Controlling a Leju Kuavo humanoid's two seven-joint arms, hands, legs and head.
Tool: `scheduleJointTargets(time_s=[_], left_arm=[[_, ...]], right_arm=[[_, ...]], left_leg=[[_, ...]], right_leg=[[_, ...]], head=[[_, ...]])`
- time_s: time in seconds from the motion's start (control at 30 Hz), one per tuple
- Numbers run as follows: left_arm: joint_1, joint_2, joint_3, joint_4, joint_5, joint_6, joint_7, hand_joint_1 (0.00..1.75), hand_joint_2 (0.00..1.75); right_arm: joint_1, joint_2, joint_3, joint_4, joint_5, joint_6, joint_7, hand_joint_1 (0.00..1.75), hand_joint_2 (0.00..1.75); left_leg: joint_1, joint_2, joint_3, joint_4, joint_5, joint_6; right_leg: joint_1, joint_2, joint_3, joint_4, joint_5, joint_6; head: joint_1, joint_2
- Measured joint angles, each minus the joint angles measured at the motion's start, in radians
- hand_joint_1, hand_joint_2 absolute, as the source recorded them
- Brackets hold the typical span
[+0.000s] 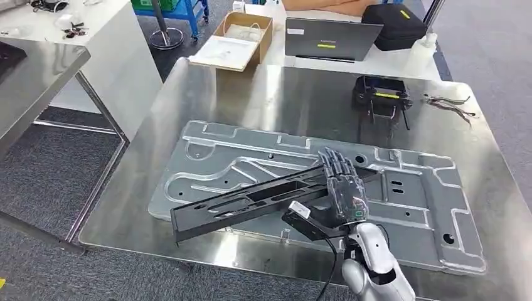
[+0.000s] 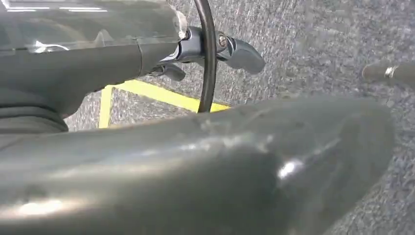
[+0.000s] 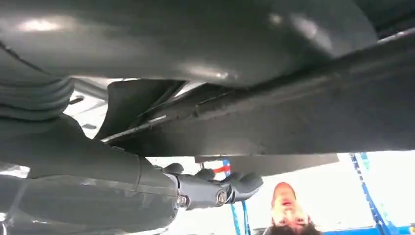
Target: Take the parts from the cabinet and place them on the table.
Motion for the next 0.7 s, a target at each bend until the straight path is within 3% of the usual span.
scheduleJointTargets(time_s=[0.03, 0.07, 0.1, 0.13, 0.2, 0.23, 0.27, 0.3, 0.37, 0.4, 0.43, 0.47, 0.57, 0.6, 0.63, 0.7], left_arm=[[-0.002, -0.001, 0.0, 0.0, -0.003, -0.002, 0.003, 0.0, 0.0], [-0.004, 0.002, 0.0, 0.0, -0.007, -0.003, 0.008, 0.0, 0.0], [-0.006, 0.002, 0.0, 0.0, -0.01, -0.006, 0.009, 0.0, 0.0], [-0.008, 0.002, 0.0, 0.0, -0.011, -0.005, 0.013, 0.0, 0.0], [-0.008, 0.006, 0.0, 0.0, -0.015, -0.006, 0.021, 0.0, 0.0], [-0.007, 0.008, 0.0, 0.0, -0.017, -0.008, 0.023, 0.0, 0.0], [-0.005, 0.009, 0.0, 0.0, -0.018, -0.01, 0.026, 0.0, 0.0], [-0.006, 0.012, 0.0, 0.0, -0.018, -0.013, 0.03, 0.0, 0.0], [-0.013, 0.019, 0.0, 0.0, -0.019, -0.018, 0.036, 0.0, 0.0], [-0.021, 0.019, 0.0, 0.0, -0.018, -0.019, 0.037, 0.0, 0.0], [-0.028, 0.019, 0.0, 0.0, -0.017, -0.022, 0.039, 0.0, 0.0], [-0.028, 0.022, 0.0, 0.0, -0.015, -0.022, 0.039, 0.0, 0.0], [-0.024, 0.026, 0.0, 0.0, -0.014, -0.022, 0.04, 0.0, 0.0], [-0.024, 0.026, 0.0, 0.0, -0.015, -0.022, 0.04, 0.0, 0.0], [-0.023, 0.026, 0.0, 0.0, -0.016, -0.022, 0.04, 0.0, 0.0], [-0.021, 0.027, 0.001, 0.0, -0.018, -0.022, 0.04, 0.0, 0.0]], right_arm=[[-0.014, 0.0, -0.001, 0.006, -0.015, 0.012, 0.013, 0.0, 0.0], [-0.032, -0.001, -0.004, 0.019, -0.036, 0.026, 0.027, 0.0, 0.0], [-0.053, -0.002, -0.011, 0.035, -0.053, 0.037, 0.039, 0.0, 0.0], [-0.072, -0.004, -0.016, 0.051, -0.071, 0.05, 0.043, 0.0, 0.0], [-0.117, -0.013, -0.034, 0.094, -0.123, 0.103, 0.066, 0.0, 0.0], [-0.142, -0.023, -0.039, 0.119, -0.144, 0.14, 0.084, 0.0, 0.0], [-0.175, -0.037, -0.042, 0.15, -0.171, 0.199, 0.098, 0.0, 0.0], [-0.213, -0.053, -0.042, 0.179, -0.195, 0.27, 0.118, 0.0, 0.0], [-0.306, -0.078, -0.042, 0.249, -0.235, 0.387, 0.148, 0.0, 0.0], [-0.34, -0.095, -0.042, 0.291, -0.249, 0.433, 0.153, 0.0, 0.0], [-0.359, -0.112, -0.042, 0.317, -0.255, 0.448, 0.157, 0.0, 0.0], [-0.387, -0.12, -0.042, 0.339, -0.258, 0.459, 0.157, 0.0, 0.0], [-0.464, -0.142, -0.039, 0.416, -0.26, 0.507, 0.162, 0.0, 0.0], [-0.488, -0.152, -0.034, 0.438, -0.261, 0.528, 0.164, 0.0, 0.0], [-0.515, -0.158, -0.027, 0.463, -0.261, 0.542, 0.167, 0.0, 0.0], [-0.564, -0.168, -0.012, 0.519, -0.26, 0.562, 0.168, 0.0, 0.0]], left_leg=[[-0.001, 0.0, 0.001, -0.002, 0.001, -0.006], [0.001, -0.002, -0.004, 0.008, -0.007, -0.012], [0.003, -0.006, -0.014, 0.031, -0.027, -0.019], [0.006, -0.007, -0.042, 0.088, -0.065, -0.023], [0.015, -0.007, -0.119, 0.252, -0.14, -0.036], [0.021, -0.007, -0.143, 0.304, -0.15, -0.043], [0.026, -0.007, -0.14, 0.303, -0.135, -0.048], [0.031, -0.006, -0.115, 0.257, -0.102, -0.052], [0.043, -0.005, -0.014, 0.077, -0.025, -0.063], [0.049, -0.003, 0.018, 0.008, -0.028, -0.069], [0.039, -0.016, 0.004, 0.011, -0.025, -0.054], [0.037, -0.018, -0.002, 0.017, -0.019, -0.038], [0.033, -0.019, -0.011, 0.013, 0.007, -0.004], [0.032, -0.018, -0.018, 0.013, 0.015, 0.004], [0.028, -0.019, -0.025, 0.013, 0.021, 0.011], [0.019, -0.019, -0.041, 0.014, 0.029, 0.017]], right_leg=[[-0.001, 0.001, 0.0, -0.007, 0.004, -0.006], [-0.016, -0.003, 0.006, -0.022, 0.015, -0.015], [-0.015, -0.003, 0.008, -0.029, 0.019, -0.019], [-0.015, -0.005, 0.005, -0.03, 0.022, -0.024], [-0.016, -0.006, -0.004, -0.029, 0.028, -0.023], [-0.017, -0.004, -0.009, -0.029, 0.032, -0.02], [-0.02, 0.0, -0.012, -0.028, 0.036, -0.015], [-0.024, 0.004, -0.015, -0.027, 0.039, -0.01], [-0.035, 0.014, -0.024, -0.018, 0.046, 0.004], [-0.036, 0.015, -0.029, -0.007, 0.048, 0.016], [-0.028, 0.017, -0.032, -0.003, 0.042, 0.029], [-0.029, 0.013, -0.031, -0.009, 0.044, 0.035], [-0.04, 0.012, -0.035, -0.025, 0.063, 0.059], [-0.04, 0.006, -0.046, 0.001, 0.036, 0.056], [-0.038, 0.003, -0.072, 0.058, -0.011, 0.053], [-0.029, 0.001, -0.148, 0.23, -0.102, 0.05]], head=[[0.0, 0.0], [0.0, 0.0], [0.0, 0.0], [0.0, 0.0], [0.0, 0.0], [0.0, 0.0], [0.0, 0.0], [0.0, 0.0], [0.0, 0.0], [0.0, 0.0], [0.0, 0.0], [0.001, 0.0], [0.001, 0.0], [0.001, 0.0], [0.001, 0.0], [0.001, 0.0]])
